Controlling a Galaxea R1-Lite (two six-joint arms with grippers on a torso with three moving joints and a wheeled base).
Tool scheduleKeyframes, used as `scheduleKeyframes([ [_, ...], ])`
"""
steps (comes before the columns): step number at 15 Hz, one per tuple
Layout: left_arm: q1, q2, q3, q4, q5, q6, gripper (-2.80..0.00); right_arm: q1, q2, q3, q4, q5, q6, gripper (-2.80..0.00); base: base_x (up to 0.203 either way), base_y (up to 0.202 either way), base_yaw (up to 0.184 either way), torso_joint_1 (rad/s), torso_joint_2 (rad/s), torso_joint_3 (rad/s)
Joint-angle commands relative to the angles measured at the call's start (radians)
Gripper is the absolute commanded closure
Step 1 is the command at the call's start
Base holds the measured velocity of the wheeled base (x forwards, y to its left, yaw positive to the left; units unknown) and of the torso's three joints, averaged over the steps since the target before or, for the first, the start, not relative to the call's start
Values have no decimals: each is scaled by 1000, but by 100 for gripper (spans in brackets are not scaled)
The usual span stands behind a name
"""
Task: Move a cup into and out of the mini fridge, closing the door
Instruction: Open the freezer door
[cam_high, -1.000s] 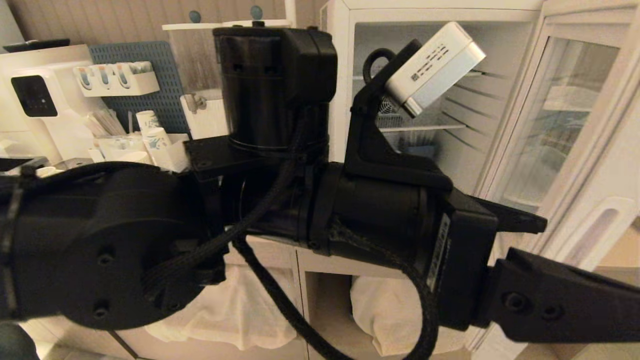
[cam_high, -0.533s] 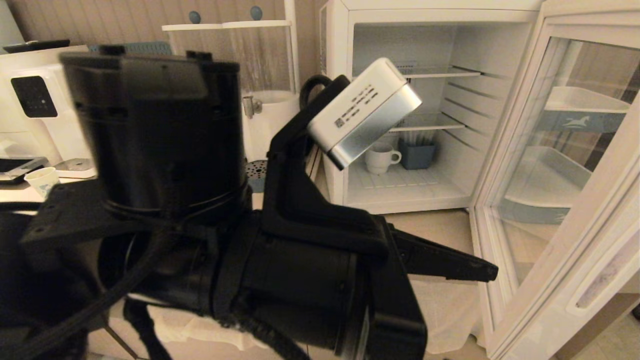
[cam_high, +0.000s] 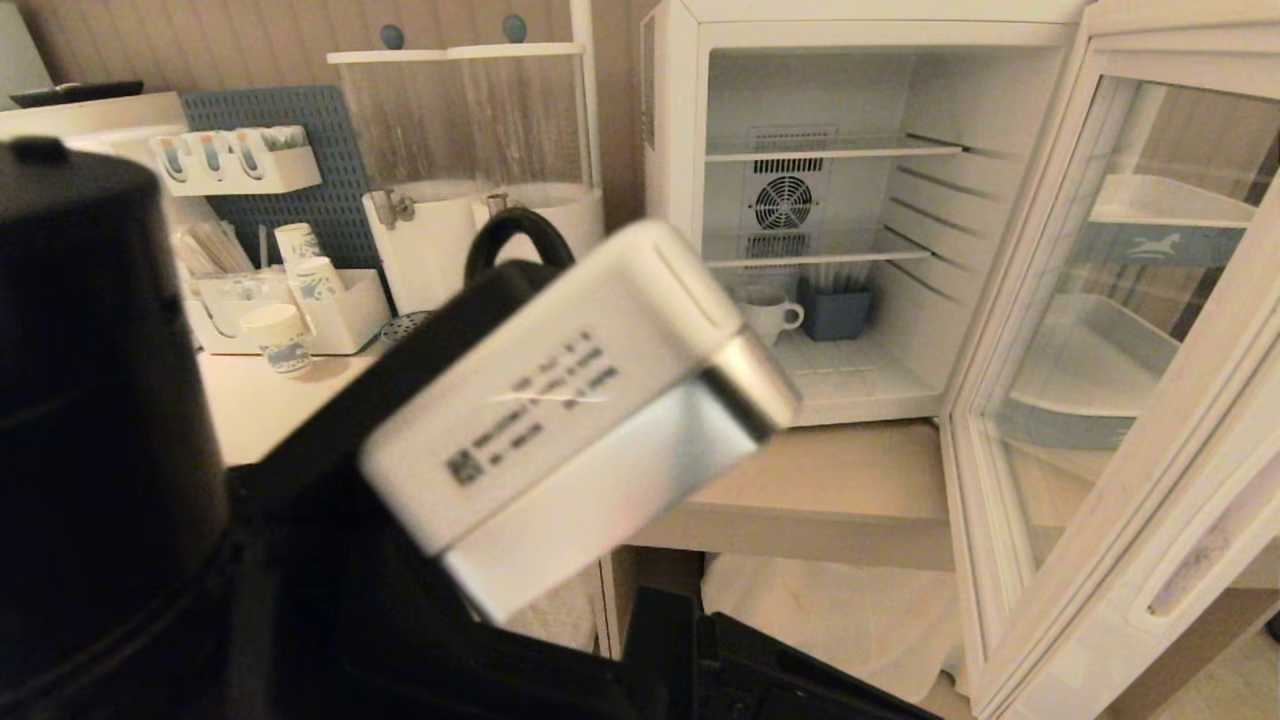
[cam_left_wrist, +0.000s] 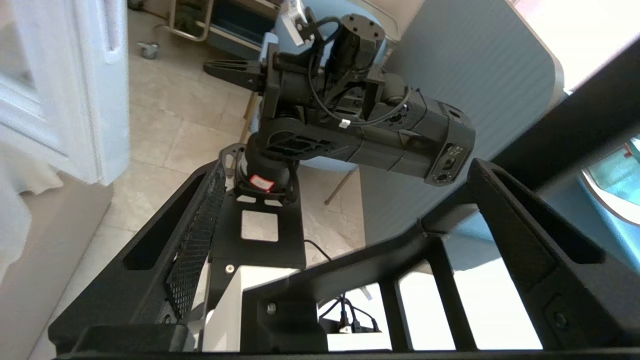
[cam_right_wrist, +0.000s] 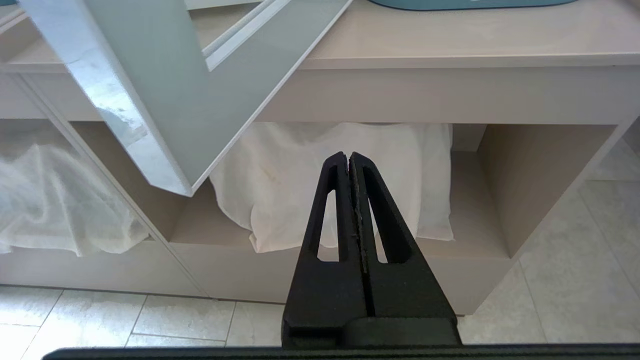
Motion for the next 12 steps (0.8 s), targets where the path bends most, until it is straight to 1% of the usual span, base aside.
scheduleKeyframes([
  [1, -1, -43, -1, 6, -7, -2, -280, 0, 1, 0, 2, 0, 0, 0, 0, 0, 0, 0, 0, 0],
  [5, -1, -39, 9, 2, -9, 0, -280, 1, 0, 0, 2, 0, 1, 0, 0, 0, 0, 0, 0, 0],
  [8, -1, 13, 8, -10, -6, 3, -280, 0, 1, 0, 2, 0, 0, 0, 0, 0, 0, 0, 0, 0],
  [11, 8, -9, 31, -8, -2, 4, -280, 0, 1, 0, 2, 0, 0, 0, 0, 0, 0, 0, 0, 0],
  [12, 16, -12, 38, -8, 10, 12, -280, 0, 1, 0, 2, -1, 1, 0, 0, 0, 0, 0, 0, 0],
])
